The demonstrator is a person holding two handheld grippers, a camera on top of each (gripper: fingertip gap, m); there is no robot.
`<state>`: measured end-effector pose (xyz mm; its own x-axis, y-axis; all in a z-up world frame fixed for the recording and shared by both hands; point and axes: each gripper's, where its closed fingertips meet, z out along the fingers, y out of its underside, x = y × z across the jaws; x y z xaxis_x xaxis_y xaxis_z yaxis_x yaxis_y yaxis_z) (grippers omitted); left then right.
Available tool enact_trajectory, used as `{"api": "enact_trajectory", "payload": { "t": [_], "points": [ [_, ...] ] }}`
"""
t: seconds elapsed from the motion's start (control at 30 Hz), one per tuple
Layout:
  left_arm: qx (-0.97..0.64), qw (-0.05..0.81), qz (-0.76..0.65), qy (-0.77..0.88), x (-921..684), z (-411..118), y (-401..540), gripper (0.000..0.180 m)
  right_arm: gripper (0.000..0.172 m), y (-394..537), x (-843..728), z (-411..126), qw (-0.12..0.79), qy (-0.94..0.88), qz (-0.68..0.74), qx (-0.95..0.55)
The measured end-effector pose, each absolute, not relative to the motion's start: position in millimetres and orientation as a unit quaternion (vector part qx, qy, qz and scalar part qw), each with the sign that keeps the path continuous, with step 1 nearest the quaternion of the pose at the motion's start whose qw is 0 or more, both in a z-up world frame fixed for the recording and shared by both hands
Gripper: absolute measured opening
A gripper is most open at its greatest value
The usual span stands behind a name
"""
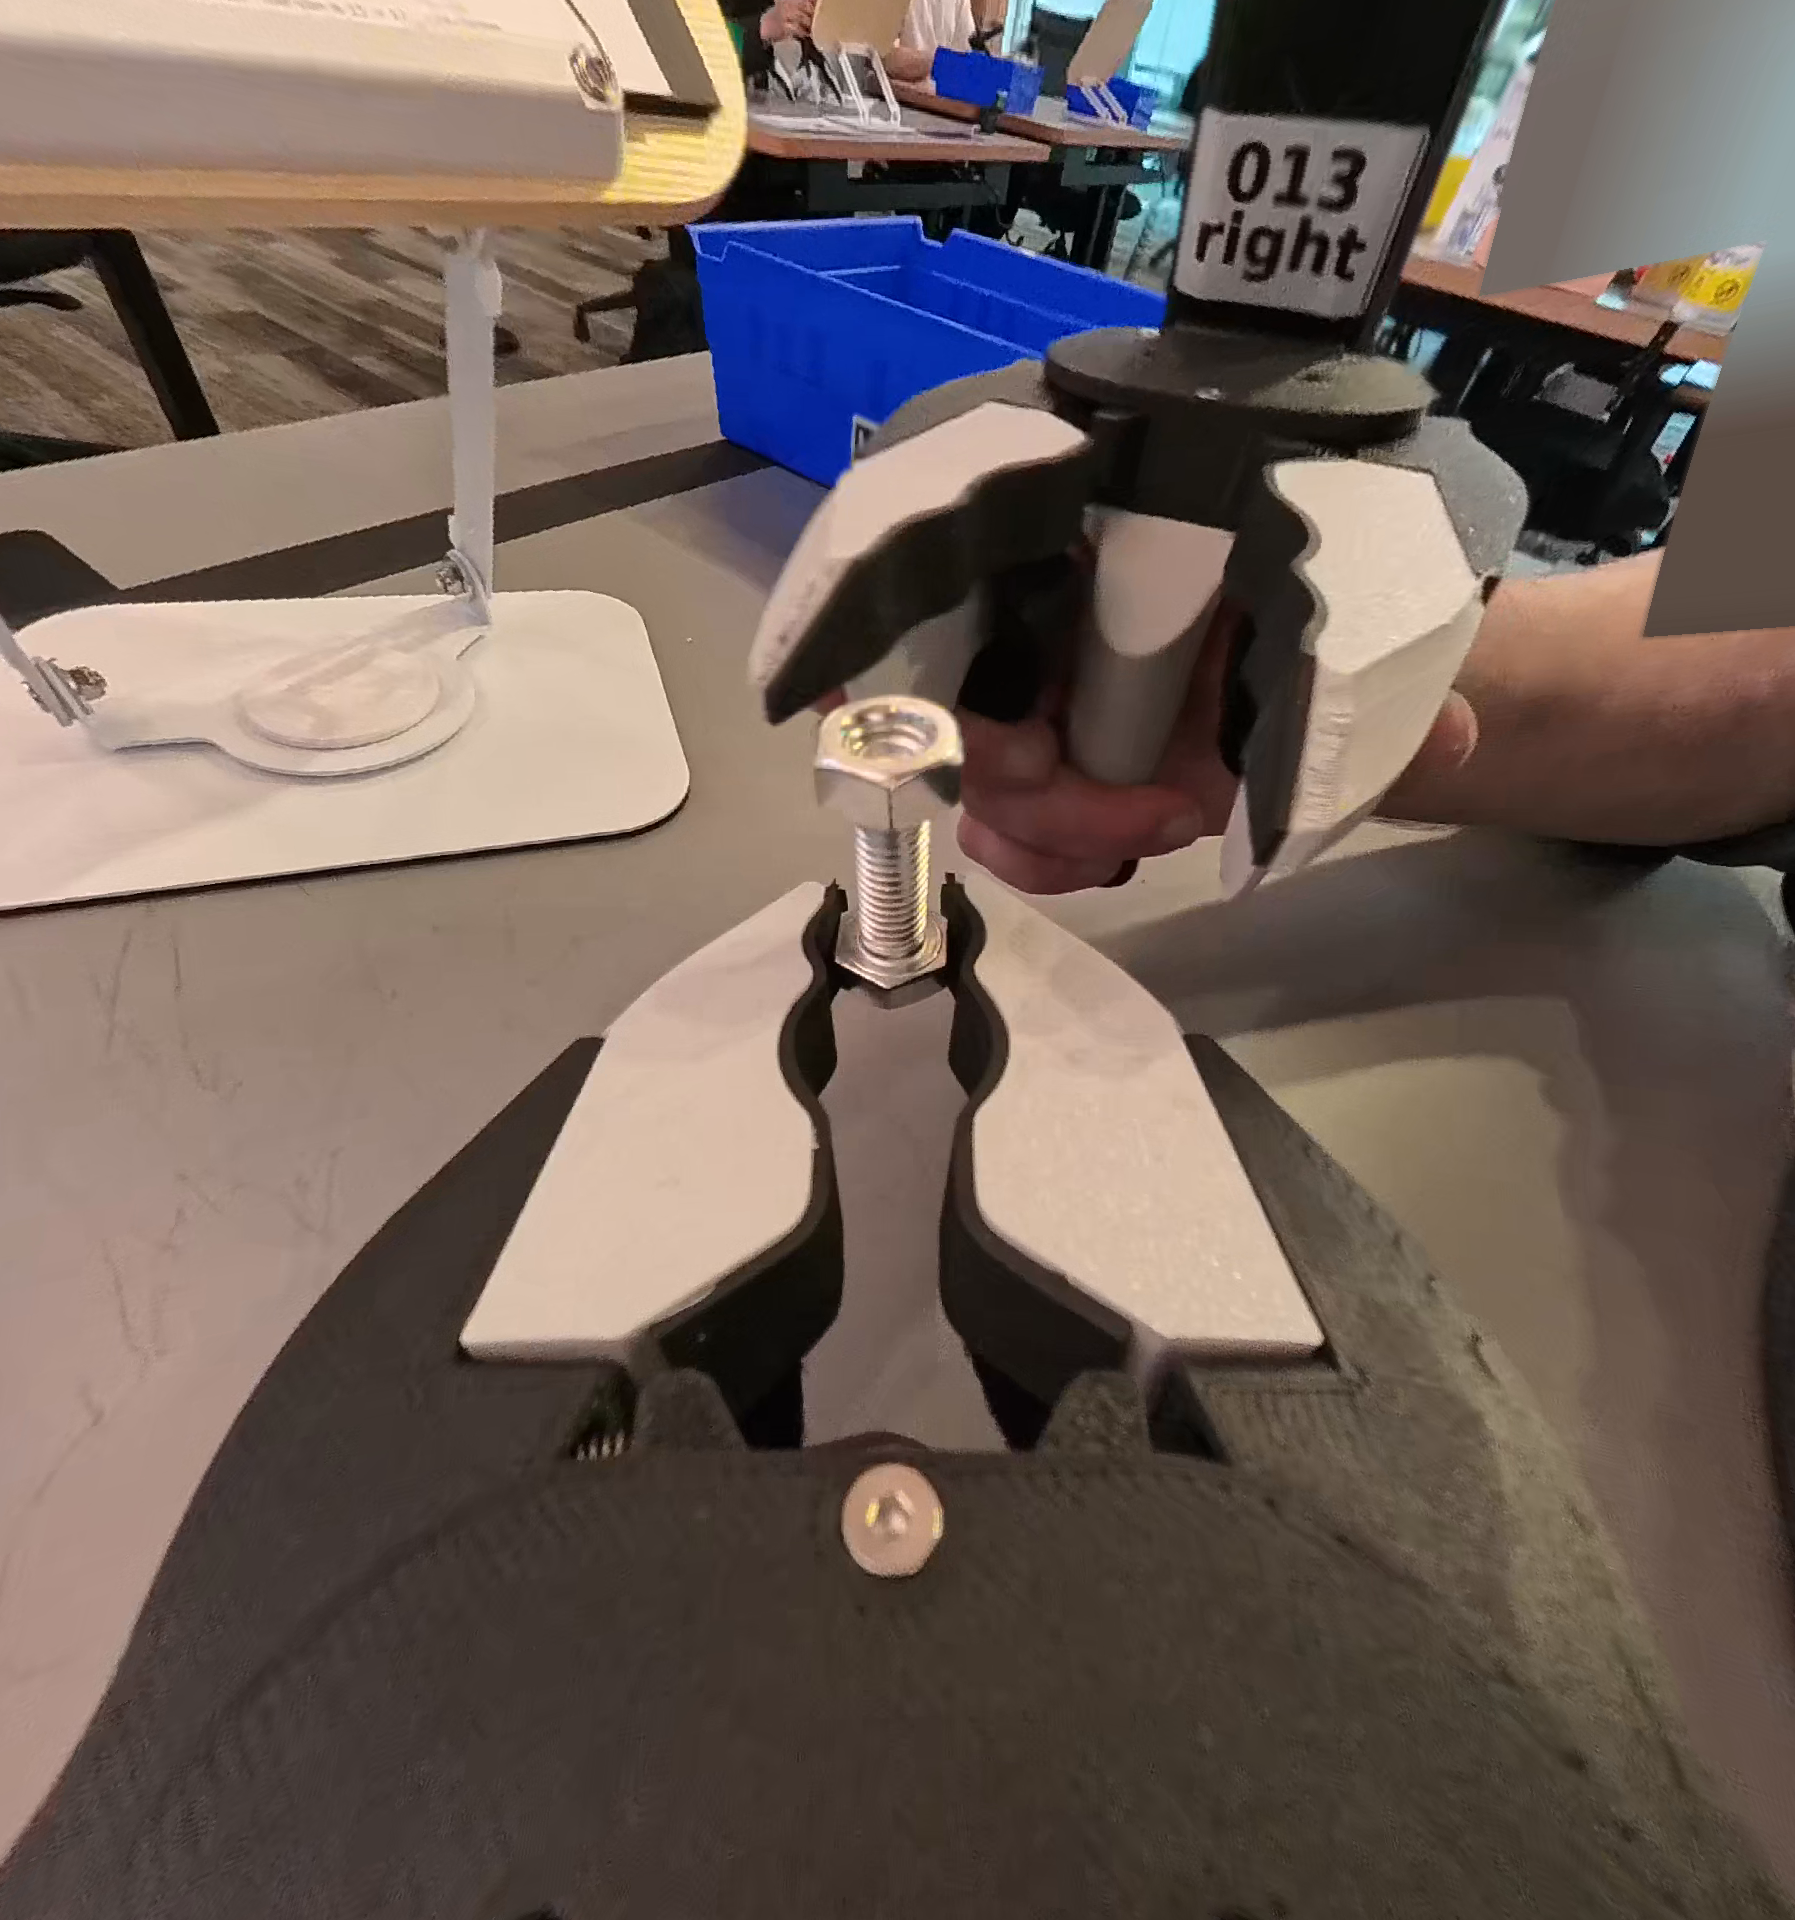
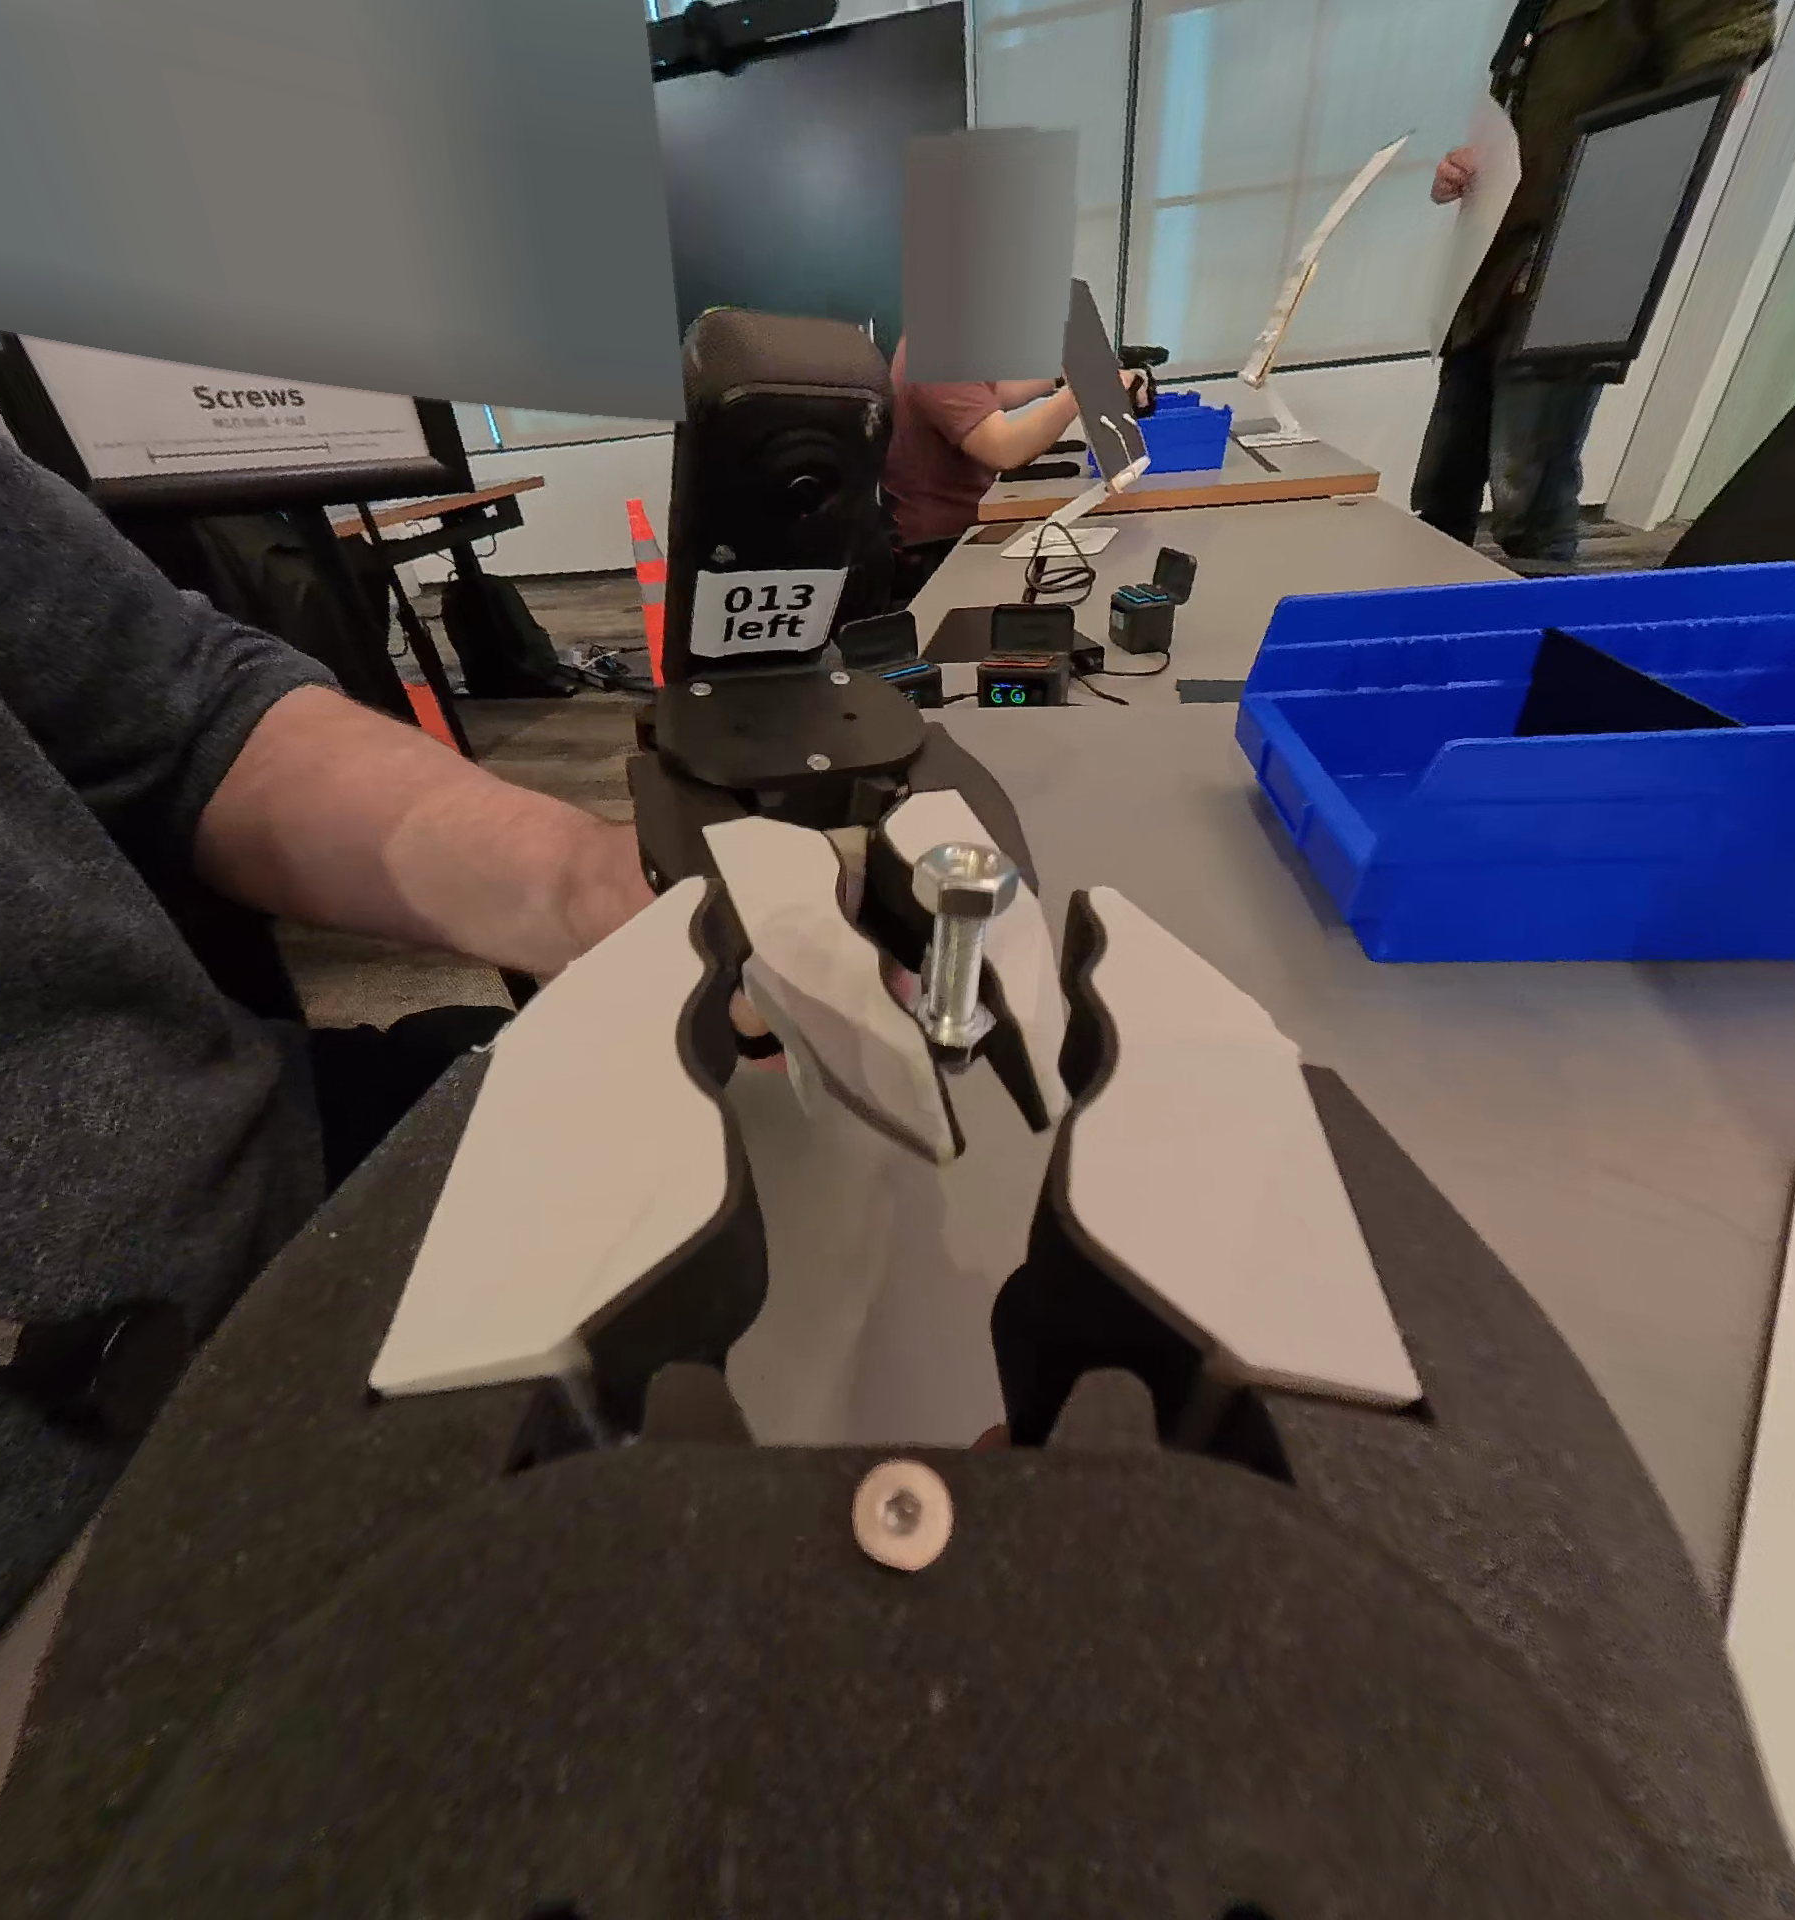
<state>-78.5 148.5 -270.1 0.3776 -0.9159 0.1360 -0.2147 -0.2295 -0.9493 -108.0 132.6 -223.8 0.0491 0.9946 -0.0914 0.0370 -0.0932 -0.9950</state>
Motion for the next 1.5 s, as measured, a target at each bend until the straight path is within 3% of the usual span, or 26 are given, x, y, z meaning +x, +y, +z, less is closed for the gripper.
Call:
{"api": "enact_trajectory", "payload": {
  "t": [0.37, 0.5, 0.7, 0.87, 0.97, 1.03, 1.07, 1.1, 1.3, 1.5],
  "points": [
    [-0.697, 0.443, -0.387, 0.410, -76.7, -272.8, 146.4, 0.018, 0.063, 125.4, -120.6, -224.0, 0.467, -0.488, 0.517, -0.526],
    [-0.709, 0.439, -0.384, 0.396, -82.8, -275.4, 152.9, 0.018, 0.044, 114.4, -105.2, -222.1, 0.477, -0.503, 0.506, -0.512],
    [-0.702, 0.435, -0.380, 0.417, -78.7, -274.0, 147.4, 0.018, 0.065, 129.6, -113.9, -222.4, 0.480, -0.488, 0.496, -0.534],
    [-0.701, 0.429, -0.377, 0.427, -75.5, -273.7, 143.0, 0.018, 0.059, 124.0, -130.0, -227.7, 0.452, -0.510, 0.511, -0.523],
    [-0.707, 0.426, -0.381, 0.418, -78.9, -274.5, 146.2, 0.018, 0.064, 124.3, -124.6, -228.9, 0.455, -0.505, 0.507, -0.529],
    [-0.708, 0.425, -0.390, 0.406, -81.4, -274.1, 148.7, 0.018, 0.058, 121.5, -114.5, -226.7, 0.463, -0.503, 0.510, -0.523],
    [-0.710, 0.425, -0.391, 0.402, -82.9, -274.7, 150.3, 0.018, 0.041, 116.8, -108.7, -225.4, 0.461, -0.508, 0.517, -0.512],
    [-0.712, 0.426, -0.389, 0.400, -84.3, -275.2, 152.1, 0.018, 0.039, 115.0, -104.7, -225.4, 0.456, -0.507, 0.523, -0.512],
    [-0.706, 0.419, -0.385, 0.420, -76.9, -276.0, 144.7, 0.018, 0.075, 132.0, -113.6, -230.6, 0.463, -0.489, 0.506, -0.539],
    [-0.709, 0.414, -0.384, 0.423, -76.4, -276.4, 143.3, 0.018, 0.066, 119.6, -127.3, -233.5, 0.436, -0.515, 0.523, -0.521]
  ]
}}
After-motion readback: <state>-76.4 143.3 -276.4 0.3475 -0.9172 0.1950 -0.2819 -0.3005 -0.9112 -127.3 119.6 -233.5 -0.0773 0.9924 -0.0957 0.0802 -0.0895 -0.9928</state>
